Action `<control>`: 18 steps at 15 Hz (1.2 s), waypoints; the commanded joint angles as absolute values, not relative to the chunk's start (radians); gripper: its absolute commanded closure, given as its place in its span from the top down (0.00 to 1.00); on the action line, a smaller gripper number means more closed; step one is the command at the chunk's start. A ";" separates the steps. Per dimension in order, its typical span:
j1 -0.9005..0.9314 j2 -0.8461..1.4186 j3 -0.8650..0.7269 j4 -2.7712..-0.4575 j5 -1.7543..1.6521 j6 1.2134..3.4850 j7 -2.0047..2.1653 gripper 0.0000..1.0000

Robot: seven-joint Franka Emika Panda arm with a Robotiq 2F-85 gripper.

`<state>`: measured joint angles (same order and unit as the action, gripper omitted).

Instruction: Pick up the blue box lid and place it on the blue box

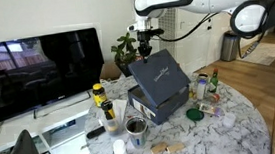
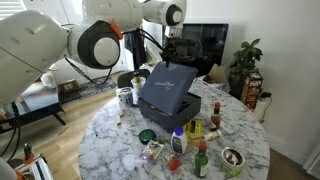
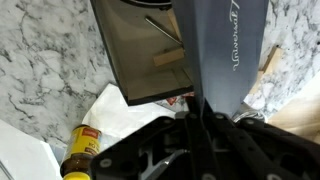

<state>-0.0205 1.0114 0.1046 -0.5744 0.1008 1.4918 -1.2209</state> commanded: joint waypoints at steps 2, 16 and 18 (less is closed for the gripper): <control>-0.020 1.054 0.109 -0.524 0.105 1.539 -1.227 0.33; -0.022 1.037 0.097 -0.549 0.101 1.716 -1.157 1.00; -0.018 1.019 0.083 -0.558 0.095 1.702 -1.092 1.00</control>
